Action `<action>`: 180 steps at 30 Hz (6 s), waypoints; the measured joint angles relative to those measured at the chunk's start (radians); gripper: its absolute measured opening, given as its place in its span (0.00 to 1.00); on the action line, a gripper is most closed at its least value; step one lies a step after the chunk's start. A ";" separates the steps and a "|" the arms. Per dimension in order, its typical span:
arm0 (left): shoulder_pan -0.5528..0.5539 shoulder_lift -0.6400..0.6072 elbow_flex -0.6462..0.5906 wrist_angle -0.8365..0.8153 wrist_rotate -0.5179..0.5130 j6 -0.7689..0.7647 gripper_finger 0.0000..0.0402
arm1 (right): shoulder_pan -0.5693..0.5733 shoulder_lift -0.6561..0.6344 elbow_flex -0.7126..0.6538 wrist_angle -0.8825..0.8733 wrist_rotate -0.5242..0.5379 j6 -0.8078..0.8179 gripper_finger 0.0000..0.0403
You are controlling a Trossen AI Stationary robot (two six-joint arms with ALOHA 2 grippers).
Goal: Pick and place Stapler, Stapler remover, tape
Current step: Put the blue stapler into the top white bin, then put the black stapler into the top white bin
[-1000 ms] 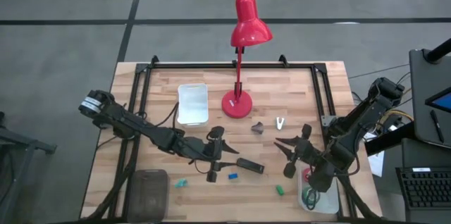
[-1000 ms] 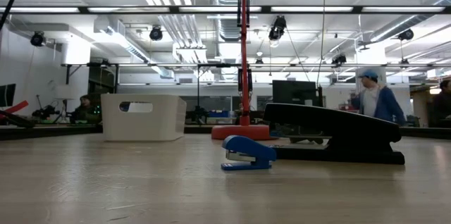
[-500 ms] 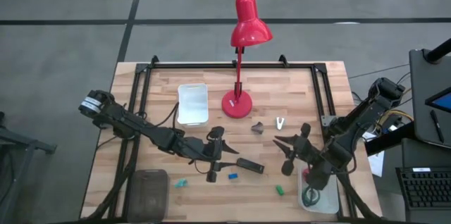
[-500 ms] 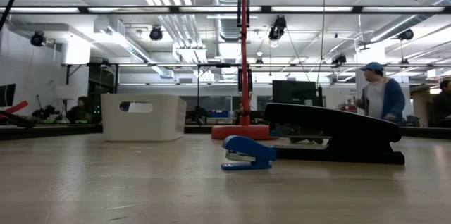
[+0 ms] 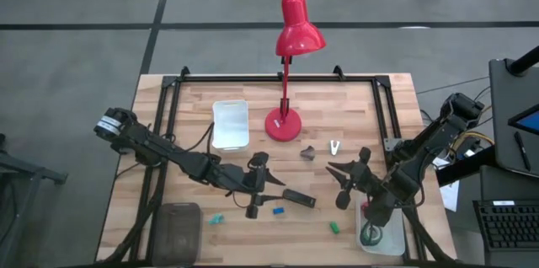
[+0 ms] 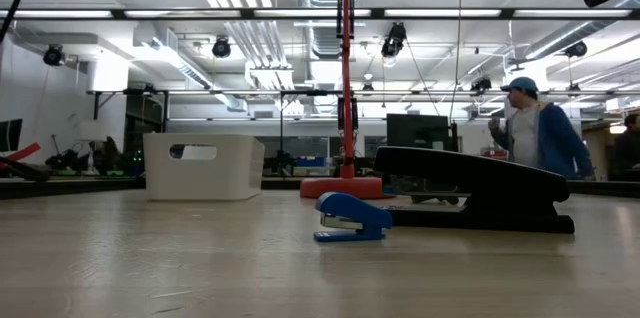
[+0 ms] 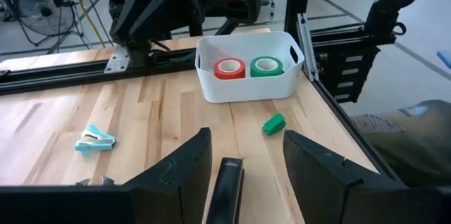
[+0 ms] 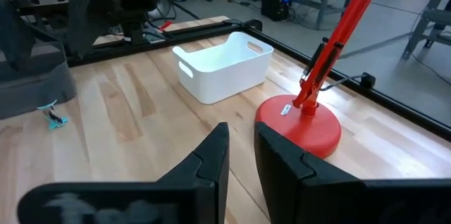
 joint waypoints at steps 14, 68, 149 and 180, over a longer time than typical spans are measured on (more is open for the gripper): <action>0.000 0.004 0.000 -0.007 0.002 0.000 0.45 | -0.001 0.000 -0.005 0.021 0.000 0.000 0.13; -0.096 0.338 -0.015 -0.030 -0.097 -0.380 0.52 | -0.006 0.000 -0.012 0.020 -0.002 -0.011 0.13; -0.013 0.033 0.017 -0.882 -0.729 -0.788 0.20 | -0.016 0.000 -0.026 0.022 0.002 -0.011 0.13; 0.470 0.008 -0.179 -0.752 -0.448 -0.699 0.34 | -0.017 0.000 -0.031 0.026 0.000 -0.018 0.13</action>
